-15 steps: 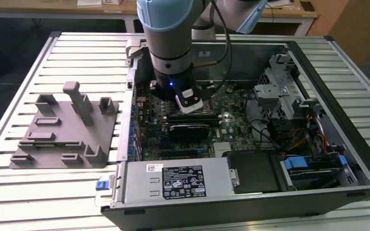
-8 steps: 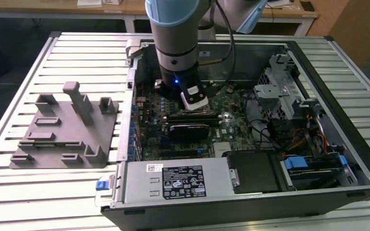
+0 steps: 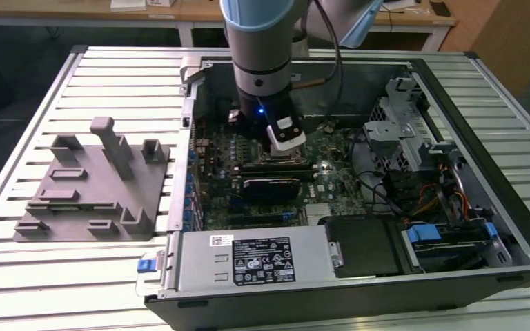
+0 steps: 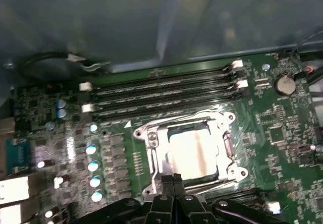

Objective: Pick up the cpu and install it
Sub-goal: 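Install the second cpu locking lever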

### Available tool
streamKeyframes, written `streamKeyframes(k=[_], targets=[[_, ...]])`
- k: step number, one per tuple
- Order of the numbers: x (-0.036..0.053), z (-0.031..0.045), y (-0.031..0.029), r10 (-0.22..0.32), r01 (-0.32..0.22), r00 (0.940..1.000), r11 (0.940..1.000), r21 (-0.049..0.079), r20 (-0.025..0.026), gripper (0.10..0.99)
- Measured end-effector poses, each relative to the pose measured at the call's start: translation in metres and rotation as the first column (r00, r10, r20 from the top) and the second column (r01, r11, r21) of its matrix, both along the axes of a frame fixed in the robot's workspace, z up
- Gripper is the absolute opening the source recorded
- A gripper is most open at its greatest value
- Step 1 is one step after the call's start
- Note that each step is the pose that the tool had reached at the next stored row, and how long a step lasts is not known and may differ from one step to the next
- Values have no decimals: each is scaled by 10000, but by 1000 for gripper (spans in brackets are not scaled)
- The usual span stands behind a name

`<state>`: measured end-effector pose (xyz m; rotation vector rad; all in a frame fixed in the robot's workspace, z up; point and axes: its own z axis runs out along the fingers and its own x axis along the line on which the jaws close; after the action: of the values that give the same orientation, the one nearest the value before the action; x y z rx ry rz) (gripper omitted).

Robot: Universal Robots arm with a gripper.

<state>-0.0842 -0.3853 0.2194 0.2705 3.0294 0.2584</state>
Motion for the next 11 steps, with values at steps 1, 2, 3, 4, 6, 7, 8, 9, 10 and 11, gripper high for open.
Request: streamKeyframes(k=[1,2,3,4,6,7,8,9,10,11], targets=[[22,-1,10,0,0,10000,10000,-26,-1,106],[44,-2,18,0,0,10000,10000,-55,-1,106],[66,-4,26,0,0,10000,10000,-87,-3,106],[88,-6,33,0,0,10000,9999,-121,-5,106],[132,-13,52,0,0,10000,9998,-185,-21,106],[152,-18,65,0,-1,10000,9998,-215,-36,106],[172,-23,79,0,-2,10000,9997,-243,-54,106],[191,-28,92,0,-2,10000,9996,-272,-75,106],[210,-34,105,0,-3,10000,9996,-299,-100,106],[229,-41,120,0,-4,9999,9995,-317,-129,106]])
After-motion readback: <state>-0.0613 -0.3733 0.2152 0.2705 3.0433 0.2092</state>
